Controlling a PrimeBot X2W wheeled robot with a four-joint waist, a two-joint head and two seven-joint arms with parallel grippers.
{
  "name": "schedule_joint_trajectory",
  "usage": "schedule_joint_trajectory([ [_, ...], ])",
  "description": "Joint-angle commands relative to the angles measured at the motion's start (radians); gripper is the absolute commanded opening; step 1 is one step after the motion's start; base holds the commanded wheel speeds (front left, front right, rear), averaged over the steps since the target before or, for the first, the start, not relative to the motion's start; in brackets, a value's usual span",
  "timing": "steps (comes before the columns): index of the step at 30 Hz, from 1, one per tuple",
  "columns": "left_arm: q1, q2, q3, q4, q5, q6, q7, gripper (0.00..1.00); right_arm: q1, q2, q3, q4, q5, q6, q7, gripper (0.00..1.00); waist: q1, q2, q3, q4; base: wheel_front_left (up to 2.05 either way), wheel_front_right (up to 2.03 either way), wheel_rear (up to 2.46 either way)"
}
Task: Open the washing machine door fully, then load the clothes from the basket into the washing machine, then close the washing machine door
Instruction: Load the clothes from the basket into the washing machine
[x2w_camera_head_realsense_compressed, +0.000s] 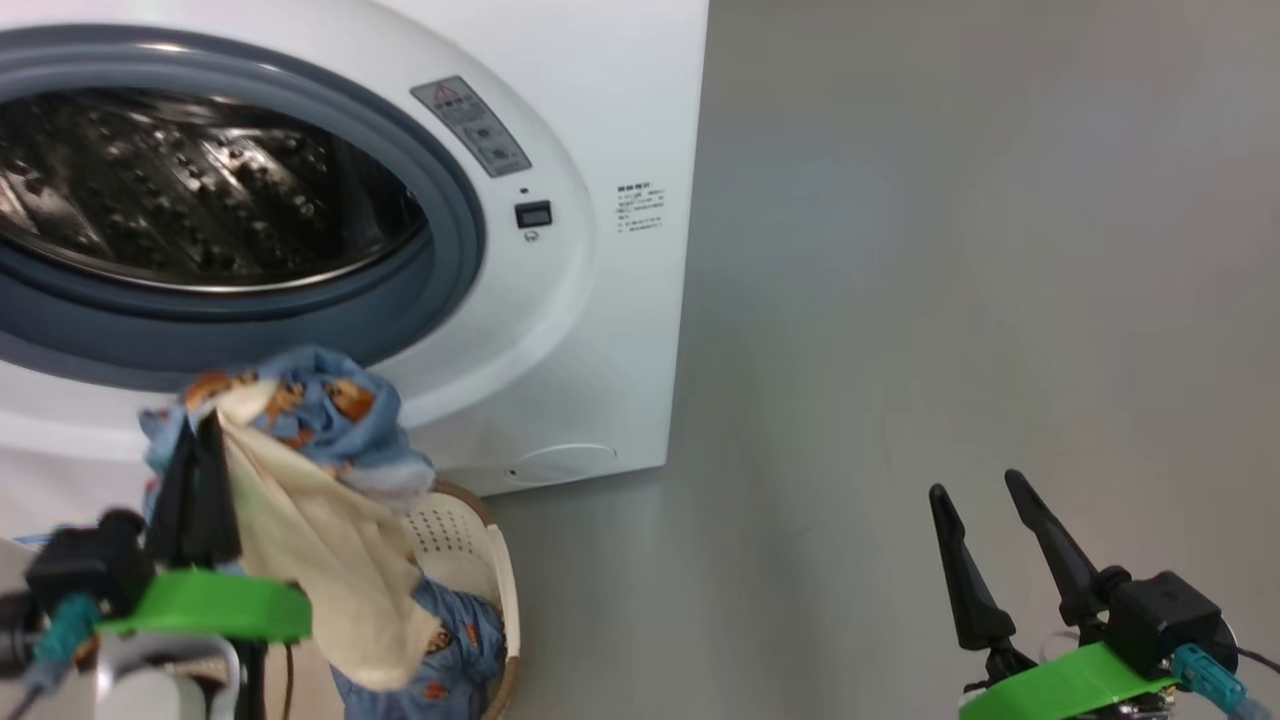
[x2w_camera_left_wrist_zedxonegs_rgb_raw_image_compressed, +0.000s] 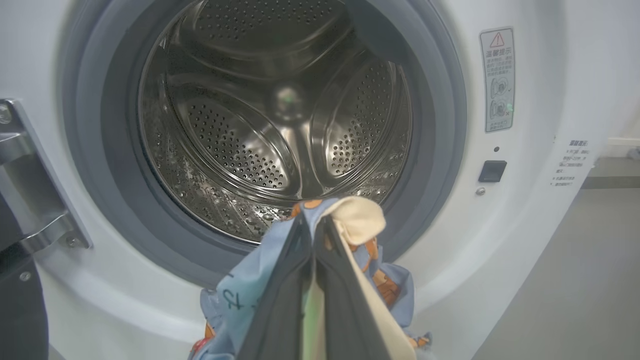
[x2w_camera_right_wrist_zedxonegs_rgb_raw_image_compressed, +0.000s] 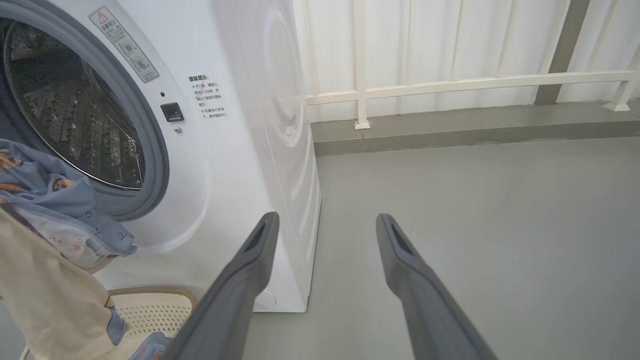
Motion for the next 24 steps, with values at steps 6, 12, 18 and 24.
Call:
schedule_joint_trajectory([
  [6,-0.200,0.059,0.035,0.069,-0.013,-0.017,-0.002,0.00,-0.067,-0.005,0.040,-0.016,0.005,0.006,-0.014,1.00,0.0000,0.0000,0.096,-0.052,0.00,0.00,0.00],
  [12,-0.373,0.098,0.035,0.170,-0.012,-0.024,0.010,0.00,-0.104,-0.004,0.050,-0.001,0.004,0.006,-0.028,1.00,0.0000,0.0000,0.166,-0.082,0.00,0.00,0.00],
  [18,-0.532,0.129,0.040,0.276,-0.019,-0.026,0.025,0.00,-0.139,-0.004,0.055,0.011,0.011,0.006,-0.040,1.00,0.0000,0.0000,0.234,-0.103,0.00,0.00,0.00],
  [24,-0.693,0.159,0.059,0.412,-0.044,-0.020,0.054,0.00,-0.169,-0.003,0.055,0.020,0.020,0.006,-0.049,1.00,0.0000,0.0000,0.323,-0.115,0.00,0.00,0.00],
])
